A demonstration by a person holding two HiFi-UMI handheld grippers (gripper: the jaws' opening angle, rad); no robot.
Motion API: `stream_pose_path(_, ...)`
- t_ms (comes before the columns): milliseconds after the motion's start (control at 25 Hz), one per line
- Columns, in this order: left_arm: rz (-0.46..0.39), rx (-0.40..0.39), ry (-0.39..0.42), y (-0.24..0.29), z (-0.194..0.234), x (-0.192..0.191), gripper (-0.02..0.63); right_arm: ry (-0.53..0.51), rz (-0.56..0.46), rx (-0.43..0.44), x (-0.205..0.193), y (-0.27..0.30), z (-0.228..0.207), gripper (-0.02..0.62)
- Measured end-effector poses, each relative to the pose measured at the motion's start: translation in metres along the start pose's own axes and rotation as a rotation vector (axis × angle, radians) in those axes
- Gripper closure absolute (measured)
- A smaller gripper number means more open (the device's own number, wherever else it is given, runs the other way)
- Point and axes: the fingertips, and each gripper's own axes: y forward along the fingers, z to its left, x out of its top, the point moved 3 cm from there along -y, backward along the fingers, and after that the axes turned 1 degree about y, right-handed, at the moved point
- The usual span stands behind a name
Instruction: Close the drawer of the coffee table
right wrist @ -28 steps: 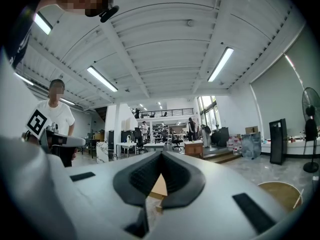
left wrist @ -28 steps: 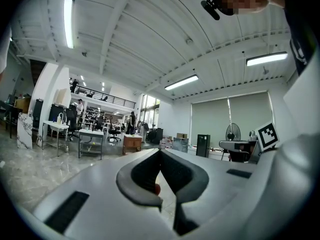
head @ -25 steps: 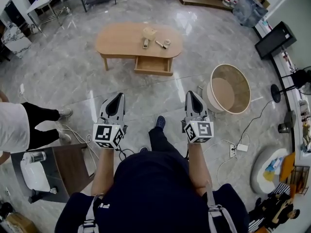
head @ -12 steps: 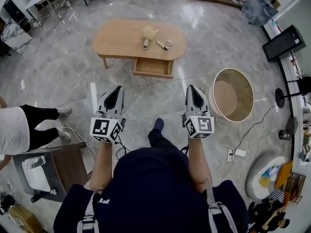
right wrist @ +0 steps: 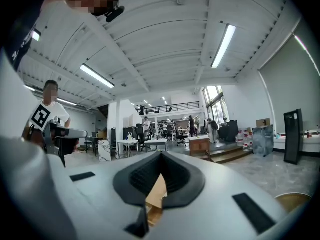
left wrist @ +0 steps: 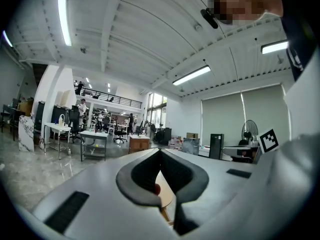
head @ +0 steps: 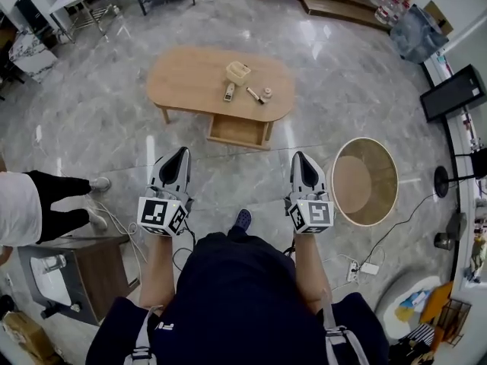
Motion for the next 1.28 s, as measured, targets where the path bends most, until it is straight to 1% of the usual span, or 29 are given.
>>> stream_pose_path(200,-0.016,0.015,0.009,0.026,0.002,0.012,0.58,0.005,-0.001,0.016,0.002,0.024,-0.02,0.571)
stream_pose_path(400,-0.015,0.026,0.012,0.048,0.005,0.012,0.58,0.01,0.019,0.028,-0.005,0.041,-0.032,0.571)
stream_pose_path(560,0.001,0.021,0.021,0.058,0.004,0.004,0.58,0.021,0.03,0.027,-0.011,0.05,-0.036,0.571)
stream_pose_path(880,0.033,0.013,0.007,0.082,0.017,-0.015,0.58,0.025,0.029,0.016,-0.019,0.078,-0.041,0.571)
stream_pose_path(1080,0.043,0.018,-0.002,0.1,0.042,-0.027,0.58,0.016,0.024,0.007,-0.027,0.103,-0.04,0.571)
stream_pose_path(1280,0.054,0.009,-0.013,0.121,0.067,-0.05,0.58,-0.006,0.019,-0.008,-0.044,0.126,-0.043,0.571)
